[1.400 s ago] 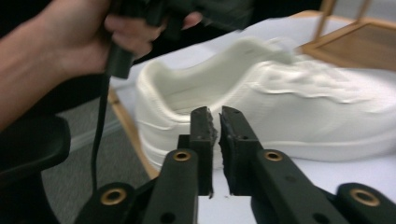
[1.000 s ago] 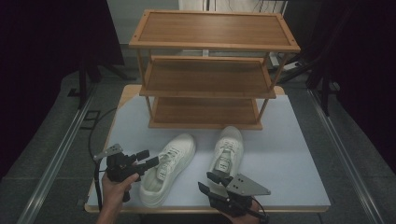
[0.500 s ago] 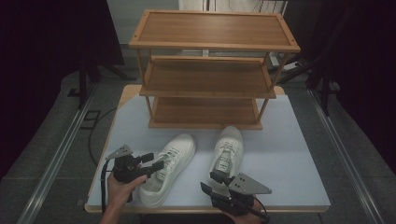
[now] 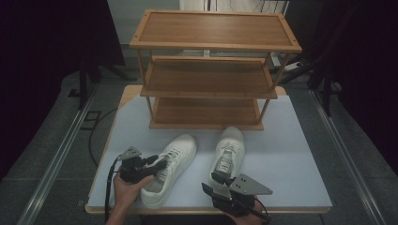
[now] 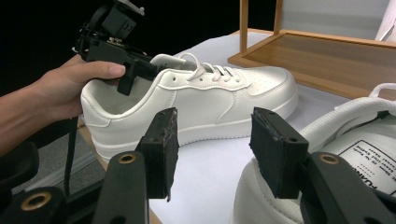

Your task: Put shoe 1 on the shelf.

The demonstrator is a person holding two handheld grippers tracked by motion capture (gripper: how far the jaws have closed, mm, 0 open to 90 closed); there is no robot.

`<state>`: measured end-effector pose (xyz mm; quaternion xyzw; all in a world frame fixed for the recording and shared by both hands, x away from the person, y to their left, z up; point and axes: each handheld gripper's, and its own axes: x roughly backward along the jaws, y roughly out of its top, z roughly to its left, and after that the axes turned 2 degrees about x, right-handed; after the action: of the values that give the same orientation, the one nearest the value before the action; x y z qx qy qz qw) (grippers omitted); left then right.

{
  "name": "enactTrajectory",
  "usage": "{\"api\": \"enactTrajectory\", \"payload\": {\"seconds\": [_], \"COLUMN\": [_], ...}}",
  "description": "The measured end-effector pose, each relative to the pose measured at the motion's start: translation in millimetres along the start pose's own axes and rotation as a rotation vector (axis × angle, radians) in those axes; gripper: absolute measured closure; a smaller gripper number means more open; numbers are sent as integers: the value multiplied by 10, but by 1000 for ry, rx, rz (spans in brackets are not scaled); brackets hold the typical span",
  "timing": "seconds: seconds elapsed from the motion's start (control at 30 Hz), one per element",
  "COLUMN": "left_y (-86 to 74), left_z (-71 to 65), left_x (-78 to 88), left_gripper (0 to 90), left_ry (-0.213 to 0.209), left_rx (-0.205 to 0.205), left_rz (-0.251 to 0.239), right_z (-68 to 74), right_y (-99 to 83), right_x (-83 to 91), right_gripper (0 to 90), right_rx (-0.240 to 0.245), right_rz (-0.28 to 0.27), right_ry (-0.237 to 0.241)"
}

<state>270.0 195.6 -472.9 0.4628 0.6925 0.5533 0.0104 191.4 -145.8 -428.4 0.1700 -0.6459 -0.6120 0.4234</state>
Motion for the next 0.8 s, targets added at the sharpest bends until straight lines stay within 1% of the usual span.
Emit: {"api": "enactTrajectory", "payload": {"seconds": [0.07, 0.2, 0.27, 0.3, 0.37, 0.53, 0.57, 0.63, 0.8], "left_y": [0, -2, -3, -4, -4, -8, -9, -7, 12], "left_z": [-13, -14, -20, -29, -28, -8, -2, -6, -47], "left_x": [1, 15, 22, 25, 29, 36, 40, 45, 59], "left_gripper": [592, 704, 743, 758, 776, 789, 789, 792, 792], "left_ry": [11, 20, 25, 29, 27, 8, -10, -33, -91], "left_rx": [-13, -25, -35, -47, -49, -40, -26, -16, 18], "left_rz": [-10, -25, -34, -41, -48, -59, -66, -74, -116], "right_z": [-2, -4, 1, 0, -5, -32, -37, -45, -49], "right_y": [-6, -15, -19, -18, -17, -9, -8, -5, -1], "right_x": [-7, -12, -14, -12, -11, 14, 19, 27, 41], "right_gripper": [509, 509, 509, 509, 508, 509, 509, 509, 509], "right_rx": [-2, -6, -4, -3, -6, -17, -18, -19, -23], "right_rz": [-2, 1, 0, 1, -4, -17, -20, -21, -29], "right_ry": [-7, -10, -15, -17, -18, -27, -26, -27, -30]}}
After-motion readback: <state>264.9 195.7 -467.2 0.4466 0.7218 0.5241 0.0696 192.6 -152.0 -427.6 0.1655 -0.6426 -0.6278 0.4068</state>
